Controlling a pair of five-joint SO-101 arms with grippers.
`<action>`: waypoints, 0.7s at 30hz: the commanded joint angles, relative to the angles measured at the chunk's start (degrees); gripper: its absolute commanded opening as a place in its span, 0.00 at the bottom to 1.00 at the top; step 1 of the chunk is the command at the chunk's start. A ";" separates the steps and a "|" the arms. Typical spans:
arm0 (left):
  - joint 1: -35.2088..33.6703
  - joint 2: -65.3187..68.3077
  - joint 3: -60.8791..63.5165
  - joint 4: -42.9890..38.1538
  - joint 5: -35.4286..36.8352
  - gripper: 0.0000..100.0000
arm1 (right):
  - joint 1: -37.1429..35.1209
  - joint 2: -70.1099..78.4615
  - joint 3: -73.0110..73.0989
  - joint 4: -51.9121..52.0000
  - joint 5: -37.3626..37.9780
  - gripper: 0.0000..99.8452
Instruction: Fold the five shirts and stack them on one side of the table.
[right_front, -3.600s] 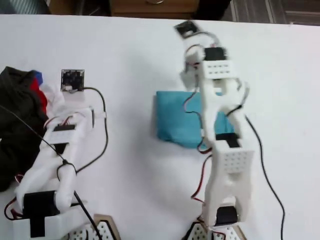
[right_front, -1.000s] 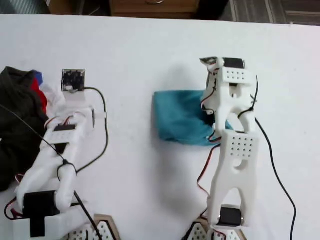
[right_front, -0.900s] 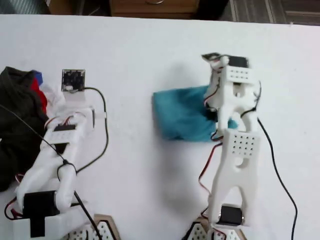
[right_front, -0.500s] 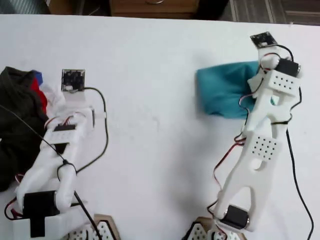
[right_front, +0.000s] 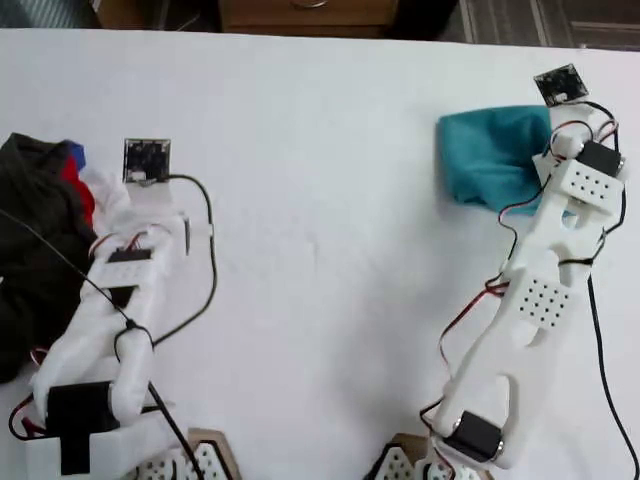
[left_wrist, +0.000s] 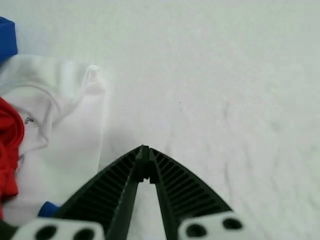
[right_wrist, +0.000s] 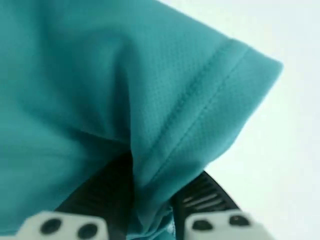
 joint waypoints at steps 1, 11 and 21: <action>0.53 -2.20 -0.31 -1.05 0.18 0.03 | 1.19 0.75 -2.64 -1.89 0.35 0.02; 0.62 -2.20 -0.31 -1.05 0.18 0.03 | 1.27 3.30 -3.08 -1.63 0.18 0.02; 0.62 -2.20 -0.31 -1.05 0.18 0.03 | 0.92 -0.92 -7.91 5.76 0.00 0.23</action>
